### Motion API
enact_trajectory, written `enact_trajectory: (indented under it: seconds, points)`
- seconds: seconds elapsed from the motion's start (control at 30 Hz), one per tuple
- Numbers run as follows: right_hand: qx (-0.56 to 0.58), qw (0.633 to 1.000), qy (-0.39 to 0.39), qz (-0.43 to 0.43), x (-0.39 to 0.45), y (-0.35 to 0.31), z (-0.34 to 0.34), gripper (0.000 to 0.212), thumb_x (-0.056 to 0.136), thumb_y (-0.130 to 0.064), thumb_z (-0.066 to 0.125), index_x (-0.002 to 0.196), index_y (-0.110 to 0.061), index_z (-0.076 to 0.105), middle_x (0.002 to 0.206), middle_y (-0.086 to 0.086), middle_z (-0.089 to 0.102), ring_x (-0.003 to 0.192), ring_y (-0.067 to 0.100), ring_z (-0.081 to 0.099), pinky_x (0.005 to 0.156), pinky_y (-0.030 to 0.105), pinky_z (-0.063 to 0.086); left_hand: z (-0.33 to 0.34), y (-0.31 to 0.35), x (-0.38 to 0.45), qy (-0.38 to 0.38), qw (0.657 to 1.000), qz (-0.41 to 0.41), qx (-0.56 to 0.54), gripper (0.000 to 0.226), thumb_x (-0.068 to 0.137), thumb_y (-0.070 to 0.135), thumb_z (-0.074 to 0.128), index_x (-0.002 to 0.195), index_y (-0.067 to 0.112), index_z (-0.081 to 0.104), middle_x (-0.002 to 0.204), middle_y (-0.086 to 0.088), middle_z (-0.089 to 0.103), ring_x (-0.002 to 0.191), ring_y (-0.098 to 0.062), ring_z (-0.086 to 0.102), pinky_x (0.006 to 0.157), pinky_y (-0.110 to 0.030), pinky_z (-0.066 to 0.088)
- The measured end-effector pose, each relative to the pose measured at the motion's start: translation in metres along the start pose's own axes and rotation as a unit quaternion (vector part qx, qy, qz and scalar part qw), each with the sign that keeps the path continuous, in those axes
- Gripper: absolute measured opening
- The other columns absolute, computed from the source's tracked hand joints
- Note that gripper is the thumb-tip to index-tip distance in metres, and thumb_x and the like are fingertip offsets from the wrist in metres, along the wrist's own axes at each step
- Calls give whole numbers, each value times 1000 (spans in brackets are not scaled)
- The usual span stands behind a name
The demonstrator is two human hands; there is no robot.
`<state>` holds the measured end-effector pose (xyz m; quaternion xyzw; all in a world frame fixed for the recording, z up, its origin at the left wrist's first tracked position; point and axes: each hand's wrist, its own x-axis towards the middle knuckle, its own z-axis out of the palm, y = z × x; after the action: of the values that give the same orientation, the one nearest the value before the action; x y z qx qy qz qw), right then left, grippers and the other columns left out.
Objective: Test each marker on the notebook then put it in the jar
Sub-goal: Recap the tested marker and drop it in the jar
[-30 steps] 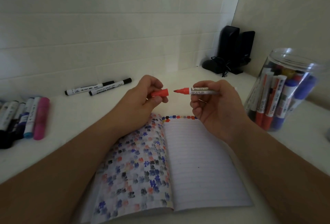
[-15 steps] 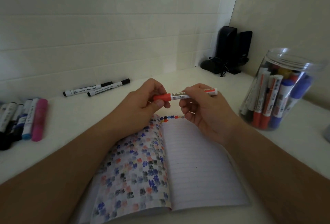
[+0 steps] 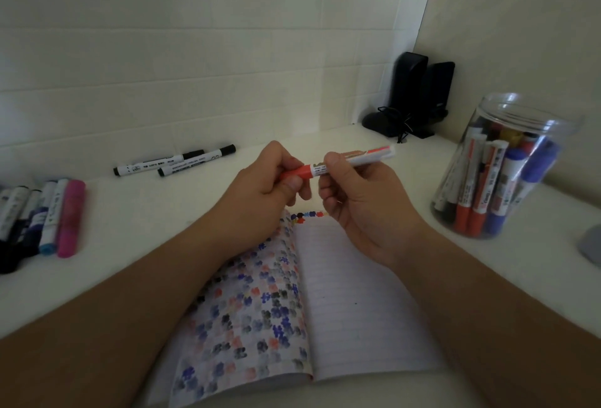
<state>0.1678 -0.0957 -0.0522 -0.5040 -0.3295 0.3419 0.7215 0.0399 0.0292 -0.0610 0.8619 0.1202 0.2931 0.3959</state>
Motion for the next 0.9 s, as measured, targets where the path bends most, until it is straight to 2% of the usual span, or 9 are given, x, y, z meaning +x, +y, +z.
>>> enact_trajectory:
  seconds: [0.1, 0.23, 0.4, 0.47, 0.53, 0.63, 0.73, 0.83, 0.9]
  points:
    - [-131, 987, -12, -90, -3, 4, 5, 15, 105, -13, 60, 91, -12, 66, 73, 7, 63, 67, 14, 57, 56, 24, 45, 4, 3, 0, -20, 999, 12, -40, 8, 107, 22, 50, 105, 29, 54, 93, 11, 72, 93, -11, 69, 87, -39, 57]
    - [-312, 939, 40, -140, -5, 0, -1, 11, 104, -31, 61, 95, -26, 64, 77, -16, 67, 74, 5, 61, 64, 29, 53, -1, 2, 0, -9, 998, 50, 25, 8, 104, 30, 55, 107, 33, 62, 103, 19, 71, 99, -6, 64, 83, -28, 51]
    - [-454, 889, -15, -56, -2, -10, -11, 5, 104, -26, 61, 102, -30, 61, 91, -7, 74, 86, 9, 71, 83, 38, 61, -4, -11, 1, -47, 994, 32, 95, 32, 103, 12, 53, 107, 38, 72, 105, 24, 71, 104, 6, 60, 90, -17, 46]
    - [-480, 877, -3, -26, -5, -17, -17, 6, 105, -27, 61, 110, -30, 58, 97, -4, 75, 87, 10, 71, 82, 35, 60, -5, -14, 2, -58, 990, 37, 125, 35, 103, 12, 55, 106, 39, 77, 107, 26, 72, 103, 12, 57, 88, -8, 42]
    - [-517, 856, 13, -12, -13, -25, -22, 20, 106, -34, 58, 124, -29, 54, 95, -4, 72, 82, 10, 70, 75, 27, 55, -6, -16, 2, -69, 986, 45, 142, 27, 100, 21, 60, 106, 41, 77, 106, 26, 71, 103, 11, 56, 86, -10, 41]
    - [-543, 839, 22, -5, -31, -45, -28, 28, 105, -41, 58, 129, -35, 48, 90, 0, 68, 74, 17, 67, 68, 34, 59, -6, -15, 0, -92, 985, 49, 136, 19, 94, 27, 69, 103, 41, 76, 101, 27, 71, 102, 10, 58, 84, -9, 44]
    - [-532, 839, 86, -80, -46, -77, -36, 23, 96, -43, 72, 107, -33, 54, 90, -3, 68, 69, 16, 66, 63, 36, 59, -5, -16, -3, -97, 988, 46, 112, 19, 90, 23, 73, 98, 41, 77, 96, 28, 71, 100, 11, 60, 80, -5, 45]
    - [-457, 853, 176, -181, -57, -126, -46, 17, 90, -29, 82, 90, -27, 65, 78, -6, 70, 62, 11, 65, 60, 30, 58, -5, -20, -4, -94, 987, 44, 119, 19, 90, 26, 74, 95, 45, 76, 96, 36, 68, 98, 12, 60, 75, -1, 40]
    - [-420, 851, 217, -229, -61, -162, -55, 11, 92, -20, 79, 89, -25, 70, 77, -8, 69, 61, 14, 65, 60, 30, 57, -5, -21, -4, -88, 989, 38, 112, 18, 90, 28, 74, 94, 45, 76, 96, 39, 66, 97, 13, 60, 74, -1, 39]
